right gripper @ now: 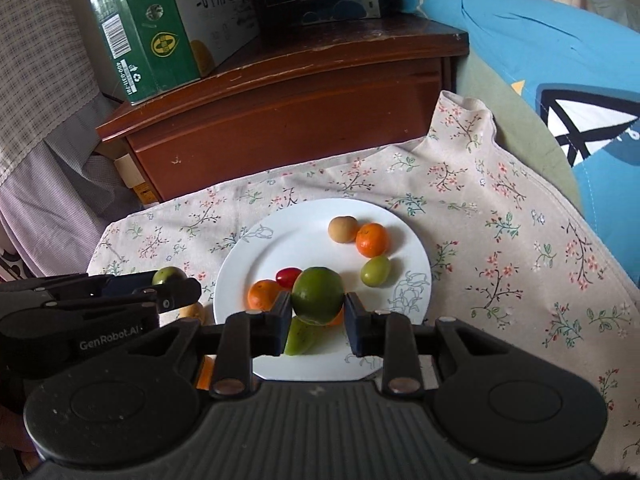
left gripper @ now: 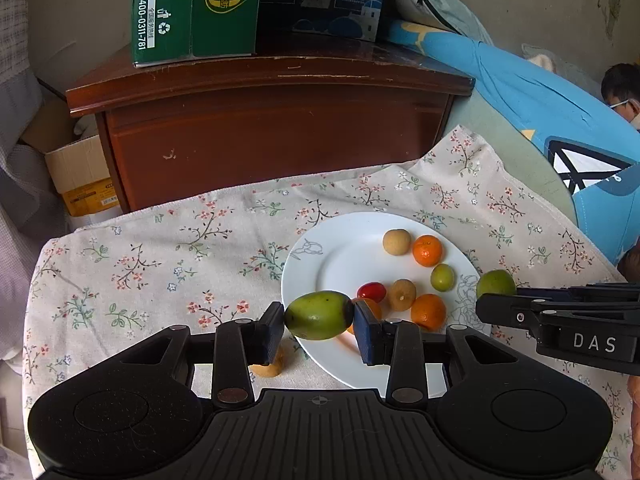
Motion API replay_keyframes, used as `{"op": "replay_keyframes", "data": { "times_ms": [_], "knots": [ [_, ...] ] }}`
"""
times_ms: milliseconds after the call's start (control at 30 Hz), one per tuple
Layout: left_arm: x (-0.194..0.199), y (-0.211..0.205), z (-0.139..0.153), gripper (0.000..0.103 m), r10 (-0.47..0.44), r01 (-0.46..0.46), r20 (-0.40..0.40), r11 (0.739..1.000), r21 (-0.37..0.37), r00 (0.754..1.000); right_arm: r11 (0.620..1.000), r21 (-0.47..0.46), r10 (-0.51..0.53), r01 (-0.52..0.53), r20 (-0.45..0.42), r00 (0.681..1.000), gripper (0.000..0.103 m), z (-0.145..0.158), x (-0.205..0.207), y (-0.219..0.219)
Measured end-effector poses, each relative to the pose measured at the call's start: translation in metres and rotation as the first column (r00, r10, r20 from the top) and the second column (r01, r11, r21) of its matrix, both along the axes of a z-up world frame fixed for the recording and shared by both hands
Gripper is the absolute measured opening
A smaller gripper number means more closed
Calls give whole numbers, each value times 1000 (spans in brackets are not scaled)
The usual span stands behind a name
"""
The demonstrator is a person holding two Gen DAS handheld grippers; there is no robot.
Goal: Organize fruits
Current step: 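Carry both green fruits onto the white plate and open both tools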
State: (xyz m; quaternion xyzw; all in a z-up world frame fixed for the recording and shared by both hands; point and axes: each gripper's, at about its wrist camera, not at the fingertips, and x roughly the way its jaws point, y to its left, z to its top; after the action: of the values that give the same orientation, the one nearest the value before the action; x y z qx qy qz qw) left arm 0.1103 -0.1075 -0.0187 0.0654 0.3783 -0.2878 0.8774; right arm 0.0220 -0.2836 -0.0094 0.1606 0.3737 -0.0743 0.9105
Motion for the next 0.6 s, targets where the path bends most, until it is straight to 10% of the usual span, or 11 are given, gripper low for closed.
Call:
{"op": "replay_keyframes", "data": {
  "times_ms": [600],
  "knots": [
    [32, -24, -27, 35, 20, -21, -56, 1000, -18, 998, 992, 62, -100, 107, -104, 990, 28, -35, 14, -14]
  ]
}}
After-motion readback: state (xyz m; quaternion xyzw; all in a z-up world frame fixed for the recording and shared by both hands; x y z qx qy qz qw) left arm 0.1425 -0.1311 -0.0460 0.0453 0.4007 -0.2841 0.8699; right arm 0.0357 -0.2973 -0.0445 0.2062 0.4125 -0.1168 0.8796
